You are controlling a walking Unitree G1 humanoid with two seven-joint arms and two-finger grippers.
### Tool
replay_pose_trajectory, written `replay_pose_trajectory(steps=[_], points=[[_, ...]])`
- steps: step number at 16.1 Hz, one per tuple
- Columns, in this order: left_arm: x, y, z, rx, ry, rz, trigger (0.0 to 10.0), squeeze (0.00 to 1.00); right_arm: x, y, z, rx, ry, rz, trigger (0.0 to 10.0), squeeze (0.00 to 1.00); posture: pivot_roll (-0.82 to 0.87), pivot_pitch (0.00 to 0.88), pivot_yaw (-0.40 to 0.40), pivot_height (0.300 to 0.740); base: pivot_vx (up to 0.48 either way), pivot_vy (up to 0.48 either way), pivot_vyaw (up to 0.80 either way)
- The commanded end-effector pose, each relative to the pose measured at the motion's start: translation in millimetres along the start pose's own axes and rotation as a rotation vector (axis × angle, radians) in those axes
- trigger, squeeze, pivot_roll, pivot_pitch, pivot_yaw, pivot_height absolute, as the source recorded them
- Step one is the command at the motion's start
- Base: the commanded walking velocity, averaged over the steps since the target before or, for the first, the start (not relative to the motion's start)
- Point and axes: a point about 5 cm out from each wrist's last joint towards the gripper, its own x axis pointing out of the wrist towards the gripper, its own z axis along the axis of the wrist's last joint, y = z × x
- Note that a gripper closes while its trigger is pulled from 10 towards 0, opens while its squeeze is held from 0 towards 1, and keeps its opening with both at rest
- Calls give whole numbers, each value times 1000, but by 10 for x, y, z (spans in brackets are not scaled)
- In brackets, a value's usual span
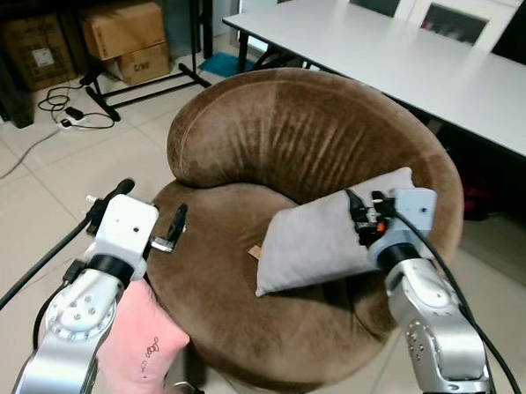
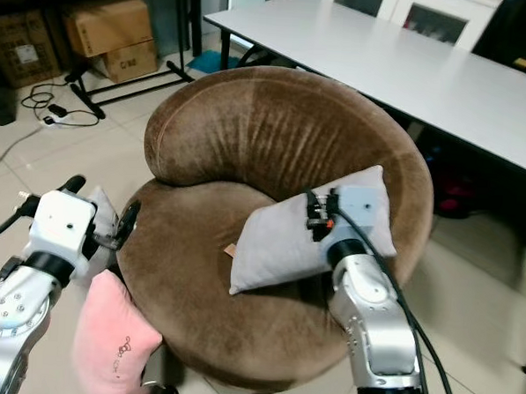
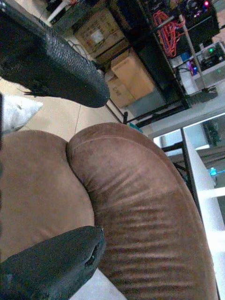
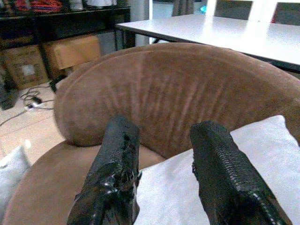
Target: Move the pillow to the sofa from floor
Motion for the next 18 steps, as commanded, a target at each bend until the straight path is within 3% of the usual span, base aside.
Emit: replay_pose_trajectory(steps=[1,5,7,9,11,18], points=[[-12,5,-3,6,-5,12,10000,0,-18,-1,30,-21,5,-1,10000,0,-27,0,-39,740,-289,0,0],[-28,9,-13,5,-7,21,10000,0,-13,11,49,-95,35,46,10000,0,-23,0,-45,740,-146,0,0],[-32,15,-23,2,-5,29,10000,0,-17,15,83,-74,49,51,10000,0,-25,0,-46,740,0,0,0],[-35,24,-34,-20,-5,43,10000,0,-15,-11,108,31,62,29,10000,0,-25,0,-47,740,0,0,0],[-28,23,-36,-40,-2,36,10000,0,0,-23,121,18,68,15,10000,0,-23,0,-48,740,0,0,0],[11,44,-26,-50,-6,43,10000,0,38,-84,174,-42,63,-3,10000,0,-22,0,-47,740,0,354,0]])
